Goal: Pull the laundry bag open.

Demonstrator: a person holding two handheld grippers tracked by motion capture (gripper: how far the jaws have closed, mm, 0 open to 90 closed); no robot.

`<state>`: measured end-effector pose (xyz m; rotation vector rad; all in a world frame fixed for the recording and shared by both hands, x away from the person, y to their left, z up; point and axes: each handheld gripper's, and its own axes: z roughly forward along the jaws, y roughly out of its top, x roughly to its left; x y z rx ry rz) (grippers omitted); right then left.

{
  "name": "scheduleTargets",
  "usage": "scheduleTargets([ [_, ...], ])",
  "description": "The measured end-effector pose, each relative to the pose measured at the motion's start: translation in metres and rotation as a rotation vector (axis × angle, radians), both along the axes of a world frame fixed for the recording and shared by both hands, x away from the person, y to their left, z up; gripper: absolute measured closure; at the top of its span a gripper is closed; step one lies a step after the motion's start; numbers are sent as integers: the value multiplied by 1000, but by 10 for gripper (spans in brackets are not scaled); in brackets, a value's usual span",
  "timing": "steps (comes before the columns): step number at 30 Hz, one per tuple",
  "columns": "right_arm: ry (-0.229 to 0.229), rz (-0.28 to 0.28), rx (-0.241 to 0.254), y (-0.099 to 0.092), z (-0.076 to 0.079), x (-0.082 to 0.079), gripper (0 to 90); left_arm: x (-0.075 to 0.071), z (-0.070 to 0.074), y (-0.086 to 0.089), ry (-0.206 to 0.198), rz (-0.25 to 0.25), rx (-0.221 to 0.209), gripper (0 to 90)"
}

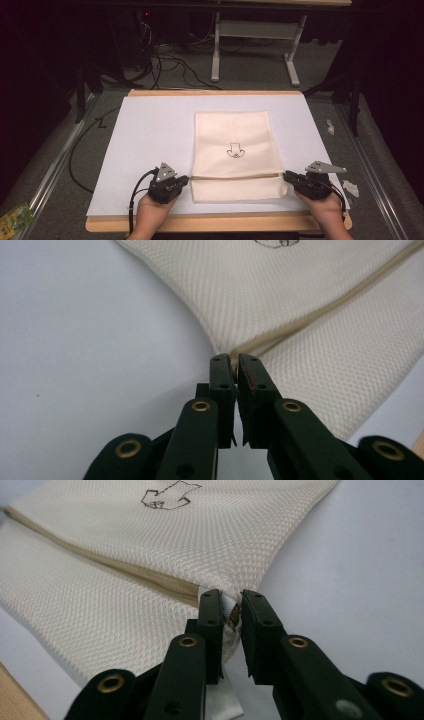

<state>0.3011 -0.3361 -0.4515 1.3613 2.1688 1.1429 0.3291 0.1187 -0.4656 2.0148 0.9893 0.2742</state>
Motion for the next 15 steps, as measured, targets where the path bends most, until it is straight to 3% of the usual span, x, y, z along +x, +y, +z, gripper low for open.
scheduleTargets([
  [1, 0, 0, 0, 0, 0, 0, 783, 0, 0, 0, 0, 0, 0, 838],
  [3, -14, 6, 13, 1, 1, -1, 662, 1, -2, 3, 1, -4, 0, 768],
  [5, -23, 8, 24, 1, 1, -1, 630, 2, -2, 7, -3, -7, -23, 736],
  [6, -55, 19, 32, 1, 4, -2, 562, 1, 1, 11, -33, 5, -50, 631],
  [8, -66, 17, 34, 1, 5, -3, 524, 1, 3, 14, -50, 16, -58, 590],
  [9, -96, 7, 49, 0, 7, -2, 423, 0, 5, 16, -72, 26, -59, 512],
  [11, -122, -28, 50, -5, 11, -1, 325, 0, 15, 30, -149, 78, -33, 460],
  [13, -136, -50, 48, -9, 13, 0, 278, 0, 19, 37, -173, 99, -45, 398],
  [14, -167, -109, 40, -18, 17, 2, 193, 0, 26, 54, -217, 149, -66, 362],
  [15, -181, -131, 37, -24, 18, 2, 176, 0, 26, 54, -217, 149, -66, 336],
])
